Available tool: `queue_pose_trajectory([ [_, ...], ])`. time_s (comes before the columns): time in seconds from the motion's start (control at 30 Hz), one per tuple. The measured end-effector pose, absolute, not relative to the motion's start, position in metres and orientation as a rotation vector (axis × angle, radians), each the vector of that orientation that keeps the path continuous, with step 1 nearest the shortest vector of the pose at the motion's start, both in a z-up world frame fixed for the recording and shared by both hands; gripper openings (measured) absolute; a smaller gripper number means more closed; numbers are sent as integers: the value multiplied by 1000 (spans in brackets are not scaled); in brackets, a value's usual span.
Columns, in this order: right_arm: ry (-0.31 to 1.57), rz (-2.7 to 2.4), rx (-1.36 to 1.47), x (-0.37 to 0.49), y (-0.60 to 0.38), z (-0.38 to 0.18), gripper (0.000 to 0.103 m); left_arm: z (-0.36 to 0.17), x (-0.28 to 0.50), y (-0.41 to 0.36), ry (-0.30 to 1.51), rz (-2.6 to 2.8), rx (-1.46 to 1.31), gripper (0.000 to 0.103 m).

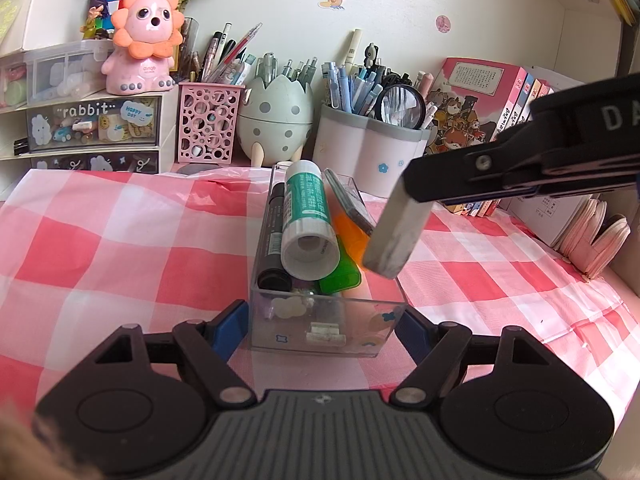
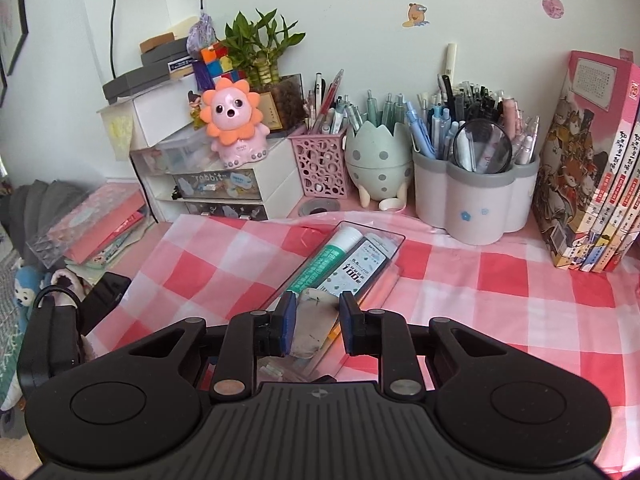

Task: Organize stationery
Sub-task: 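Carry the white eraser into the clear box and release it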

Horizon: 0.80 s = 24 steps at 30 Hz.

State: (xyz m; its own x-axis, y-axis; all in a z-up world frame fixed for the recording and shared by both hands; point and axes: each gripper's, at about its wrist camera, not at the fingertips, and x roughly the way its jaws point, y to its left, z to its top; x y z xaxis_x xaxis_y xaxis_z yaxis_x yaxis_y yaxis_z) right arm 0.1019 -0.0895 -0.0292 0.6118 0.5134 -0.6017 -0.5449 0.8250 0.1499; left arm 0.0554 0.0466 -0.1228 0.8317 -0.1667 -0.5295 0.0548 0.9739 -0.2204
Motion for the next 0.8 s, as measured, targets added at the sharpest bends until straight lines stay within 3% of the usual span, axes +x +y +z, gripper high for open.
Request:
queue_pose_trajectory([
  [0.03,681,614,-51,102,-88,-30,21,-123,55,47,578,-118,-200,52],
  [0.07,685,619,-53,102,-87,-31,11,-123,55,46,578,-118,-200,52],
  [0.1,688,622,-55,102,-85,-32,11,-123,55,47,577,-119,-200,52],
  [0.57,699,606,-68,103,-83,-35,12,-123,56,46,577,-119,-202,52],
  [0.8,683,578,-47,103,-94,-30,18,-123,56,47,578,-119,-201,52],
])
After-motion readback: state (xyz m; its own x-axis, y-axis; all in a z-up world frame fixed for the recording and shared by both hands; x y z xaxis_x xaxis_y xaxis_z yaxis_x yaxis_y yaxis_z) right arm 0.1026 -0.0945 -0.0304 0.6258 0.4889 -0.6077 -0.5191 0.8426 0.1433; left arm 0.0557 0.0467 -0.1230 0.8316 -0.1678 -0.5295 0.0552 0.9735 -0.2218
